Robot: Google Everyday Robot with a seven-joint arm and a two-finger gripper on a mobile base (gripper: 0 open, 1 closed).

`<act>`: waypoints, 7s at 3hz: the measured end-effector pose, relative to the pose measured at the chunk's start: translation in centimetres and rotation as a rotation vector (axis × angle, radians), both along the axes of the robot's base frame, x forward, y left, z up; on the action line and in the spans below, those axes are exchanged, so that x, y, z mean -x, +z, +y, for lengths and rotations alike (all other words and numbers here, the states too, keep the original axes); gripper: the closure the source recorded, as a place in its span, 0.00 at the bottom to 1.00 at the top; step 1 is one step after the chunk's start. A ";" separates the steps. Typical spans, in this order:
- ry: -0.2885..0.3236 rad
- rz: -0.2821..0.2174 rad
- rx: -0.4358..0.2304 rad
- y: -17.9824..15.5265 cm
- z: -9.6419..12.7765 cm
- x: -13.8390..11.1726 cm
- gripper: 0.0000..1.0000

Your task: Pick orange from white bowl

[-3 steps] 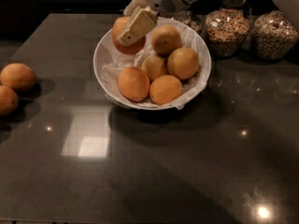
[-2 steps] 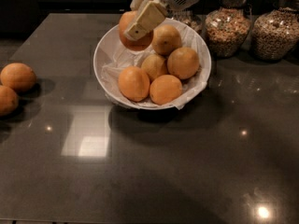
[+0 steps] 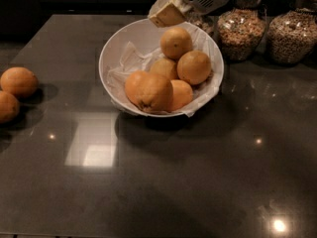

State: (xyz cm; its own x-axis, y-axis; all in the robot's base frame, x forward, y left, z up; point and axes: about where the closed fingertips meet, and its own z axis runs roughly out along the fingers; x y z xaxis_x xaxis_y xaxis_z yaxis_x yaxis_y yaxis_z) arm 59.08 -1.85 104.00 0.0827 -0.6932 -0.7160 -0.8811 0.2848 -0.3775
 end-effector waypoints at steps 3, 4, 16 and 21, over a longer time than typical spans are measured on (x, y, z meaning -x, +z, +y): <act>0.000 0.000 0.000 0.0 0.0 0.0 0.35; -0.002 0.036 -0.006 -1.0 -0.3 1.2 0.12; 0.116 0.246 0.048 -11.7 2.1 10.9 0.30; 0.149 0.286 0.046 -12.9 2.7 10.5 1.00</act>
Offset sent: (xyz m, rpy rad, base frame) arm 0.0000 0.0000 0.0000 0.0000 0.0000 0.0000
